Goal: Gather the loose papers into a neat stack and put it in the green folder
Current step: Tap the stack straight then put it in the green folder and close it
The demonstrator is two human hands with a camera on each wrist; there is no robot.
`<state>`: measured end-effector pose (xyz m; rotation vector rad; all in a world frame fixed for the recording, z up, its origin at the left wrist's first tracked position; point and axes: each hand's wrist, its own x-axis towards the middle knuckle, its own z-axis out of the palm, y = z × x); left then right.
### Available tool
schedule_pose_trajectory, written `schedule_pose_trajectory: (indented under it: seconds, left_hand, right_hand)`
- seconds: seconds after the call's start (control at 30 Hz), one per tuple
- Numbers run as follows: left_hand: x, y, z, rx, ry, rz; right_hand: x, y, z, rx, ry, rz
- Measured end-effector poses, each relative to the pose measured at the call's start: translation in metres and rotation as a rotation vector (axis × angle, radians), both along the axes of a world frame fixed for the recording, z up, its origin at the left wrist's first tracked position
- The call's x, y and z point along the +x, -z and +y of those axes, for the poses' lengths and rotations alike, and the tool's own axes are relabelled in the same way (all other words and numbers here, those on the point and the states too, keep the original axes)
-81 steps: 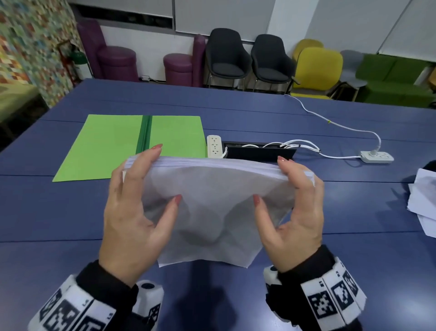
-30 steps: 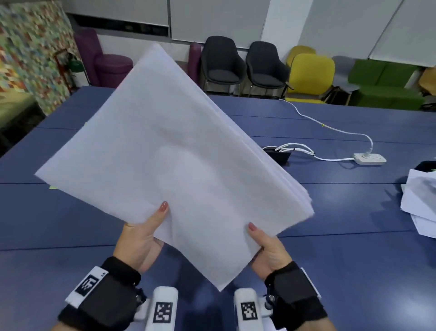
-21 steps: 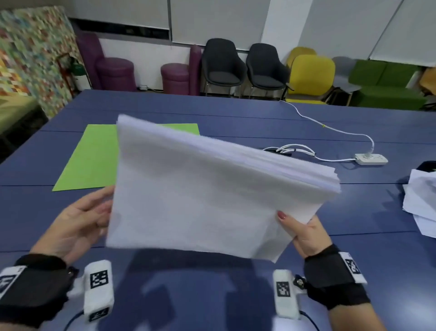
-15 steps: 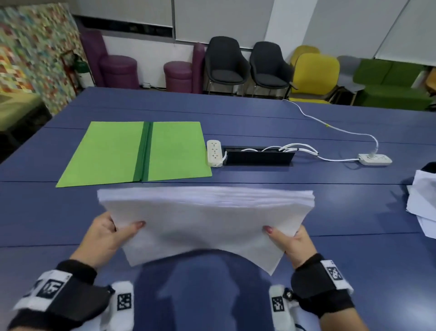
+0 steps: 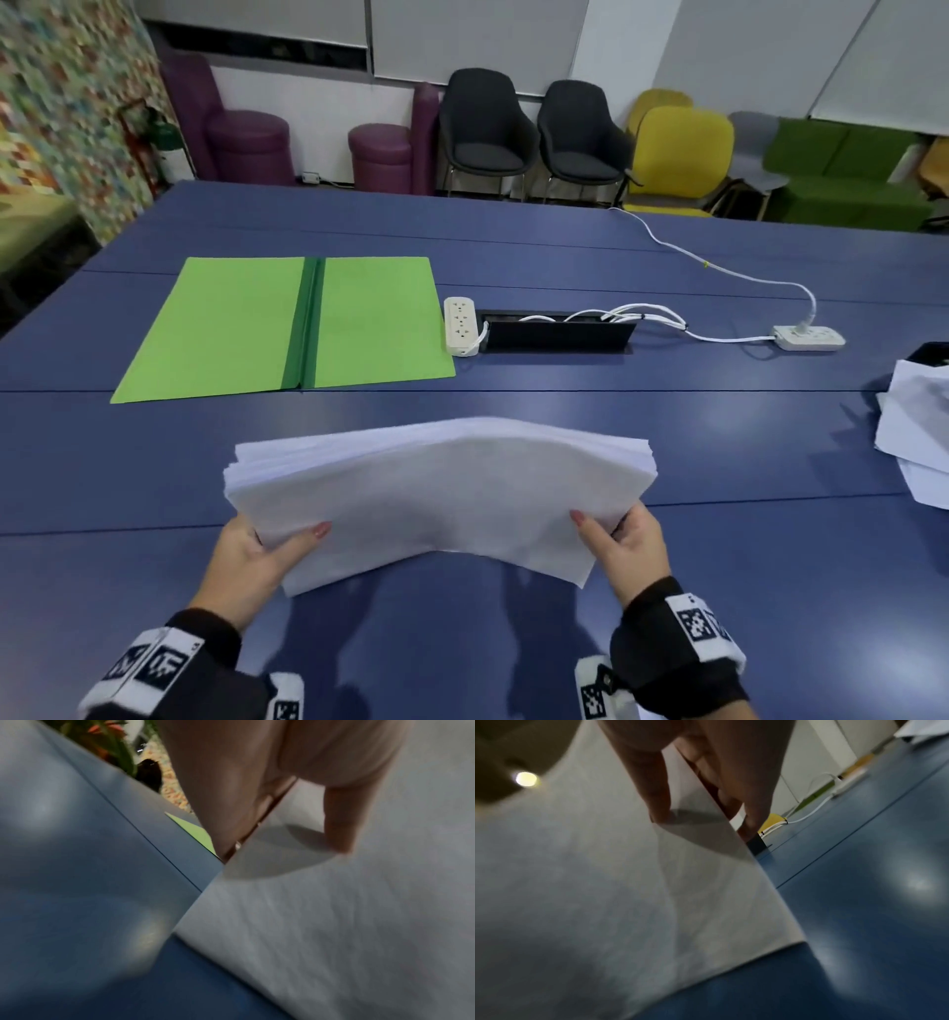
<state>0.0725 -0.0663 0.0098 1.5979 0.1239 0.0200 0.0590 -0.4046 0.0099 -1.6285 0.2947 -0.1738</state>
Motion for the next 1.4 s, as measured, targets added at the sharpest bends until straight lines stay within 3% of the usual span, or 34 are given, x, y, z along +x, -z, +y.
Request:
schedule_pose_trajectory:
  seconds: [0.23,0.37,0.6,0.77,0.9,1.27,1.4]
  left_hand:
    - [-0.004,-0.025,-0.014,-0.059,-0.196,-0.270]
    - [-0.001,-0.033,-0.025,-0.081,-0.360,-0.316]
    - [0.005,-0.024,-0.022,-0.086,-0.243,-0.293]
    - [0.009,-0.033,-0.021,-0.184,-0.337,-0.250]
    - [0.019,-0.036,-0.025,-0.180,-0.403,-0.141]
    - [0.020,-0.036,-0.025,-0.301,-0.387,-0.096]
    - [0.017,-0.017,-0.008,-0.115,-0.200,-0.096]
  right_hand:
    - [-0.004,-0.023,0.009,0.098,-0.033,-0.118]
    - [0.002,-0.037,0.013,0.129,-0.010,-0.141]
    - [0.001,-0.030,0.017,0.014,-0.017,-0.095]
    - [0.007,-0.045,0.021,0.109,0.090,-0.156]
    - [0.016,-0.053,0.028,0.232,0.261,-0.074]
    - [0.017,-0.054,0.027,0.155,0.311,-0.094]
    - [0.016,-0.052,0.023,0.175,0.270,-0.066]
